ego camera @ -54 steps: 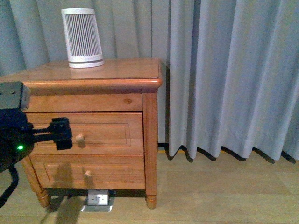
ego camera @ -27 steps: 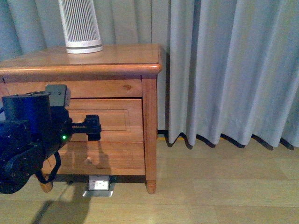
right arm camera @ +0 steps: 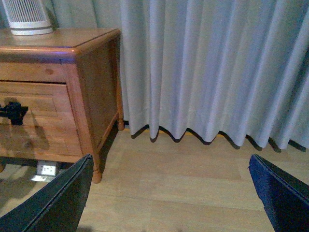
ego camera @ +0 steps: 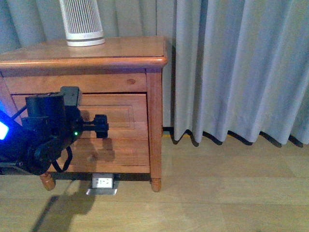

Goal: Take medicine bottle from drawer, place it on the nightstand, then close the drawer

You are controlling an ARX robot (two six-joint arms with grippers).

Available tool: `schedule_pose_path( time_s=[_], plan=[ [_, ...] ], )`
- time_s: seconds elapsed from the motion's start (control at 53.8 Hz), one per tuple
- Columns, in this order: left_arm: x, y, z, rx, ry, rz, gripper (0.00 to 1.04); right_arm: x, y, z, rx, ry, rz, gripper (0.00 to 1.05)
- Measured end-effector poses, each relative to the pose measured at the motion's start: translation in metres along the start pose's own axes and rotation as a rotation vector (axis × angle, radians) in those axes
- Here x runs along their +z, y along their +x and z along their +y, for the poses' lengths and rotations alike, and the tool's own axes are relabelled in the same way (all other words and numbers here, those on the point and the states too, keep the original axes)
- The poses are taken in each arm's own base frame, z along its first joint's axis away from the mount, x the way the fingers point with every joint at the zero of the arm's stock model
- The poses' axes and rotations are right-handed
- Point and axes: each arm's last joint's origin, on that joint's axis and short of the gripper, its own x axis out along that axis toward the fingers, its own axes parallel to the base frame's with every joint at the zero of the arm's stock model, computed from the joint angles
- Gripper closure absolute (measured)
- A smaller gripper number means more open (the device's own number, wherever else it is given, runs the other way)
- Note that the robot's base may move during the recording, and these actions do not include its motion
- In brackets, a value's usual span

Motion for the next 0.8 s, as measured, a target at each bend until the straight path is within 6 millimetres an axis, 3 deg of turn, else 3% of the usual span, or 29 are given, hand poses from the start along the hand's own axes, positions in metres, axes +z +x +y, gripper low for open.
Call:
schedule_pose_path(
  time_s=[0.521, 0.8],
  plan=[
    [-0.008, 0.012, 0.015, 0.001, 0.009, 0.006, 0.08, 0.000, 0.000, 0.000, 0.000, 0.000, 0.000, 0.07],
    [-0.008, 0.012, 0.016, 0.000, 0.008, 0.005, 0.50, 0.000, 0.000, 0.000, 0.000, 0.000, 0.000, 0.07]
  ],
)
